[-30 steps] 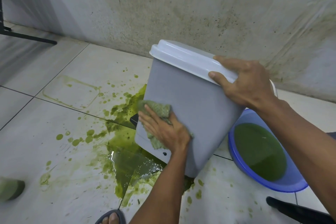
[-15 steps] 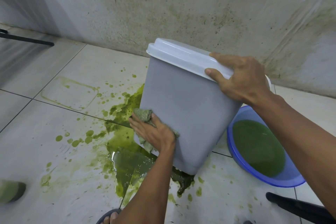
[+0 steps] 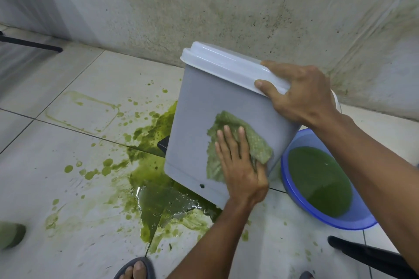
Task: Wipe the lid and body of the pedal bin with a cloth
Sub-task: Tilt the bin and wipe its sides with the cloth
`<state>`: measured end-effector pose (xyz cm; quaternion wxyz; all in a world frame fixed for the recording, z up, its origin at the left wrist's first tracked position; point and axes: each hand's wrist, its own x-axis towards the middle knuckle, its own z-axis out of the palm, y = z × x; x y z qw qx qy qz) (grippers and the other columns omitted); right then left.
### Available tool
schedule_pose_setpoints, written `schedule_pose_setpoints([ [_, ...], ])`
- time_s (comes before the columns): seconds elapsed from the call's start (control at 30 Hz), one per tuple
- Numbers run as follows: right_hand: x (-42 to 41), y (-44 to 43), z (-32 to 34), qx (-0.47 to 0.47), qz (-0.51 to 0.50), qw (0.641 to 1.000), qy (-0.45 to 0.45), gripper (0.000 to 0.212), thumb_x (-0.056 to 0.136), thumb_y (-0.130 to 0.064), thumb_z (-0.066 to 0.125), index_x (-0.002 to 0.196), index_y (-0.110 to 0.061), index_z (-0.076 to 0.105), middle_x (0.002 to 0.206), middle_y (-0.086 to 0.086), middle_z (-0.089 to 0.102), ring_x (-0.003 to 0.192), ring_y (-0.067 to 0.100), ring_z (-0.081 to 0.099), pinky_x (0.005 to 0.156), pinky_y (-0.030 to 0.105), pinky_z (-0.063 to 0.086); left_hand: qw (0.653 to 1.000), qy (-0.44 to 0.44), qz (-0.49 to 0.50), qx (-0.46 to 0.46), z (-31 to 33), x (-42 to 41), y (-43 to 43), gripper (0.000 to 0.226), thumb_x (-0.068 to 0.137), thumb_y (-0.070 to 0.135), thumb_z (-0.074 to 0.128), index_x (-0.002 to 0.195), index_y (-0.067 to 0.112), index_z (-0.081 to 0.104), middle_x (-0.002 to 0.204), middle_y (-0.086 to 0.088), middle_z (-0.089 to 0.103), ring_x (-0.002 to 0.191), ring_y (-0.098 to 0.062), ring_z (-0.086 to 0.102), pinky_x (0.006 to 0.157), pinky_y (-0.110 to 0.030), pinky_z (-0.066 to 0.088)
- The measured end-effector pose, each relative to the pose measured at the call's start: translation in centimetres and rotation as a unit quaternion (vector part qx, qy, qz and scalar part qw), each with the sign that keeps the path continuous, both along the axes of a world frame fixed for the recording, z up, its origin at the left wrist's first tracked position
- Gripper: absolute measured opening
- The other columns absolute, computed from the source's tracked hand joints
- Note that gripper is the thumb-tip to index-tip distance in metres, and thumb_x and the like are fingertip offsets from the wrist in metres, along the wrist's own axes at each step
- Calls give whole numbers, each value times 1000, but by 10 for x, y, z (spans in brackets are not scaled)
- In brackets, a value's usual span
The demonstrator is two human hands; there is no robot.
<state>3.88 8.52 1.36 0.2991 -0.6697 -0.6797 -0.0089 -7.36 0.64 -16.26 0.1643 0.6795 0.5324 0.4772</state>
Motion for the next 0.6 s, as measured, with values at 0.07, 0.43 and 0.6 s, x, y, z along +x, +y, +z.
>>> schedule_pose_setpoints([
  [0.07, 0, 0, -1, 3, -1, 1000, 1, 53, 82, -64, 56, 127, -36, 66, 124, -5, 70, 114, 25, 65, 93, 42, 51, 1000, -9, 18, 21, 14, -10, 27, 88, 86, 29, 53, 162, 13, 10, 170, -18, 3, 158, -35, -3, 127, -54, 0],
  [0.43, 1, 1, -1, 7, 2, 1000, 3, 53, 83, -64, 56, 126, -35, 67, 123, -7, 70, 114, 25, 66, 93, 44, 51, 996, 69, -53, 22, -42, -28, -24, 93, 80, 23, 51, 164, 24, 10, 172, -10, -1, 158, -36, 1, 127, -57, 5],
  [0.6, -1, -1, -1, 5, 4, 1000, -4, 53, 83, -64, 55, 127, -37, 66, 123, -8, 70, 114, 25, 65, 93, 44, 51, 974, -108, 154, -121, -39, -43, -1, 82, 95, 29, 54, 164, 23, 10, 172, -5, -7, 159, -26, -9, 126, -60, 1],
])
